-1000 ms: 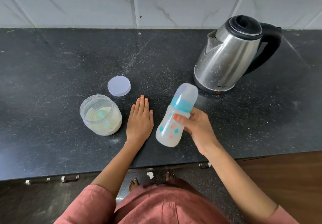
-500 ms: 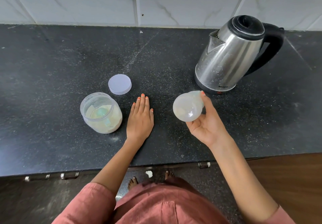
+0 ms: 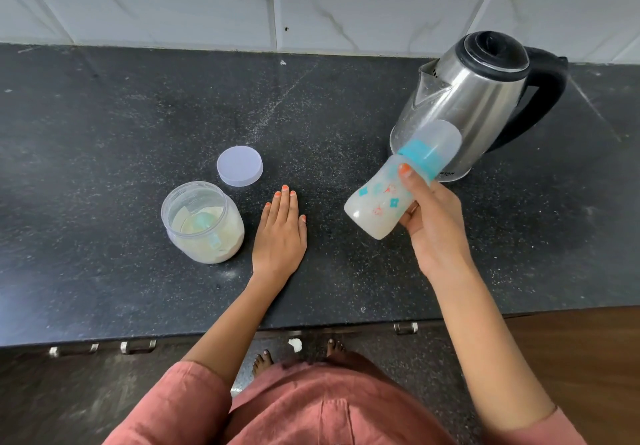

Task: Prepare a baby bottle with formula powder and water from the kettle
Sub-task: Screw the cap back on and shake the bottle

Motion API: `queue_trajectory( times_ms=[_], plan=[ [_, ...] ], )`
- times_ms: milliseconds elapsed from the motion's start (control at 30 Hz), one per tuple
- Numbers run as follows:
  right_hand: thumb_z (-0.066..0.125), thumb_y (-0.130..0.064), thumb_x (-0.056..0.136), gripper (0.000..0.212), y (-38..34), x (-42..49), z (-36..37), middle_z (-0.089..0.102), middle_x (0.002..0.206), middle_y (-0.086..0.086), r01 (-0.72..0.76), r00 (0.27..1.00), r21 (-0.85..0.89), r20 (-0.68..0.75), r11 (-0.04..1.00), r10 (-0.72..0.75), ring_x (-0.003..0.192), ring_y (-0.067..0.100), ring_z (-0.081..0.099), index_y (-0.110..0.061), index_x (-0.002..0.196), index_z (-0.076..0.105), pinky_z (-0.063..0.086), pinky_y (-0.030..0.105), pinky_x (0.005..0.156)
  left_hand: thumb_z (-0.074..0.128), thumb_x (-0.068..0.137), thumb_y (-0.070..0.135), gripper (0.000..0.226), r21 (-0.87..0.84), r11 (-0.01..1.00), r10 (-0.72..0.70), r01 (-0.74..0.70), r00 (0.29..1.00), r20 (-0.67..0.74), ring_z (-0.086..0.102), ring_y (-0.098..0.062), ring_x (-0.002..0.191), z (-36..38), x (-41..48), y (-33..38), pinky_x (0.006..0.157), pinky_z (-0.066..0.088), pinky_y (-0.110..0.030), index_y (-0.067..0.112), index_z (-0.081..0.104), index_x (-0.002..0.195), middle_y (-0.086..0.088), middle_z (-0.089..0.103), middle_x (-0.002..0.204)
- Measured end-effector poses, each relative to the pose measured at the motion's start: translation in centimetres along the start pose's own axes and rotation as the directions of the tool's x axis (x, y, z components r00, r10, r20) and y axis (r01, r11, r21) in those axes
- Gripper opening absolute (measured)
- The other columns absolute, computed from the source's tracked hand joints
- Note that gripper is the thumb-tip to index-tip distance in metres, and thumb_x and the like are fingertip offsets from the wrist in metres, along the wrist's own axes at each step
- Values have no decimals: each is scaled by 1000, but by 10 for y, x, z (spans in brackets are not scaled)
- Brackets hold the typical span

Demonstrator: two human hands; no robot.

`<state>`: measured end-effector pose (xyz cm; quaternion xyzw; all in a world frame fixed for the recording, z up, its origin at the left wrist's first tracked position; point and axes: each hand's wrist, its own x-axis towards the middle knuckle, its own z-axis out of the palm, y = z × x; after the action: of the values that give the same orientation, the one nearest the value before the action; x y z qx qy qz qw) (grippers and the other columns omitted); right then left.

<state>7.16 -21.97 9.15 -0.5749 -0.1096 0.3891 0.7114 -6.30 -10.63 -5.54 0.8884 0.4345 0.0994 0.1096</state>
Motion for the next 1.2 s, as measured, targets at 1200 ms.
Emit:
queue_trajectory(
  times_ms=[1200],
  plan=[
    [63,-13,81,14,15,-2,-2,68,90,-5,113,993,-76,-34,991,-116,85,7,66,-20,93,63,56,29,79,22,101,25,50,-9,1000,6,-6,1000,18,8,-23,143,-1,1,0,115,1,-32,3,14,145,-12,10,155]
  ],
)
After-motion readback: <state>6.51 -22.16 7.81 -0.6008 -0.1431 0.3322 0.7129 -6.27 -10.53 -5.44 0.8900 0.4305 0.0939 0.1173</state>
